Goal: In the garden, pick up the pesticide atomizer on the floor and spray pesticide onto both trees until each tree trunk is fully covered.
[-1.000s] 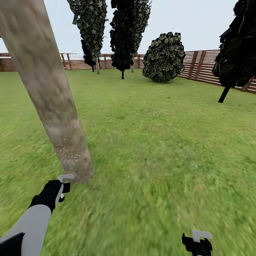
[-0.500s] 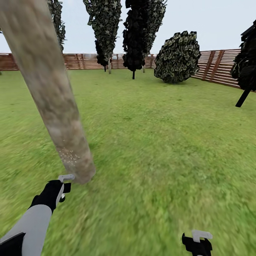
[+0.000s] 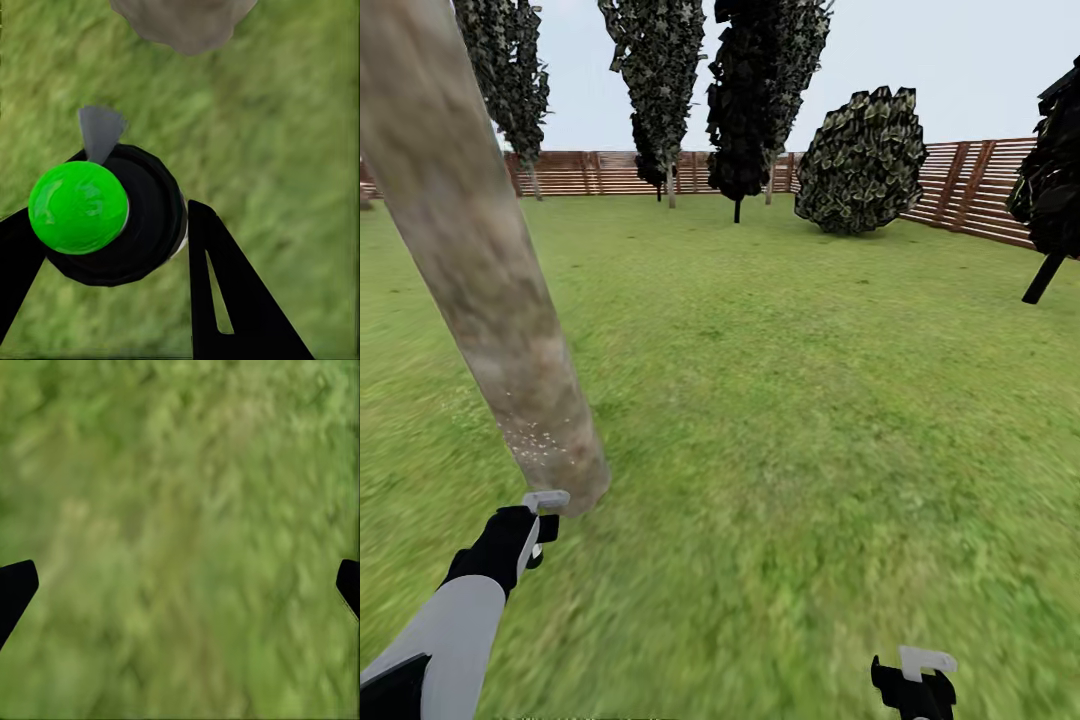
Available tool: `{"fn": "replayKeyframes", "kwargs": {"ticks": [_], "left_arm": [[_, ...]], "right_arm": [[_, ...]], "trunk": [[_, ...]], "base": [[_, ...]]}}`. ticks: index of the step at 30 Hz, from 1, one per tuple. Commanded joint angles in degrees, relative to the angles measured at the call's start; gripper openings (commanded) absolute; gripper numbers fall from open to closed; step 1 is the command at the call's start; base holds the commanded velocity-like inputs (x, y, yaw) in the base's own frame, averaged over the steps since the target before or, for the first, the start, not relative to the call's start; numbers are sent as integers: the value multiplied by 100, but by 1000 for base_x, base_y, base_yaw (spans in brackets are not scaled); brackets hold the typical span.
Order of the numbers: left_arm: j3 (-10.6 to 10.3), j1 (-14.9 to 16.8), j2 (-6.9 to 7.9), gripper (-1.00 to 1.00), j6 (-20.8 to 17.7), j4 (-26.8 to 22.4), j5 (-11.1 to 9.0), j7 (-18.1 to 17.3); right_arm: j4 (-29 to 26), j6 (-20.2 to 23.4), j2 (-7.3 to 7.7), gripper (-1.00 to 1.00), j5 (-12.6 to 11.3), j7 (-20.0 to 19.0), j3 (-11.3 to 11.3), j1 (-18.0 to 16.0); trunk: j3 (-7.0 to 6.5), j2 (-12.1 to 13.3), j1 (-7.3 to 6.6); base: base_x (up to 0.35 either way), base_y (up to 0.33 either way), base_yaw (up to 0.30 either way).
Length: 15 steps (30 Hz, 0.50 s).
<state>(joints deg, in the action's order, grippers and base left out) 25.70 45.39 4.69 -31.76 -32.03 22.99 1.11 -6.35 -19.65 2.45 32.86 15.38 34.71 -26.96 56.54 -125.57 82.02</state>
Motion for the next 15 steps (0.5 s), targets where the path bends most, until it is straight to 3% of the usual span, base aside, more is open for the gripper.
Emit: {"fn": "replayKeyframes", "kwargs": {"ticks": [1, 9, 15], "left_arm": [[13, 5, -4, -100, -23, -5, -5, 12], [14, 5, 1, -100, -23, -5, -5, 12], [14, 5, -3, -100, -23, -5, -5, 12]], "right_arm": [[11, -22, 1, 100, 61, 18, 45, -3], [11, -22, -1, 100, 60, 18, 45, -3], [11, -25, 1, 100, 56, 18, 45, -5]], "trunk": [[5, -2, -1], [5, -2, -1], [5, -2, -1]], "base": [[5, -274, 246], [92, -274, 262], [153, -269, 36]]}}
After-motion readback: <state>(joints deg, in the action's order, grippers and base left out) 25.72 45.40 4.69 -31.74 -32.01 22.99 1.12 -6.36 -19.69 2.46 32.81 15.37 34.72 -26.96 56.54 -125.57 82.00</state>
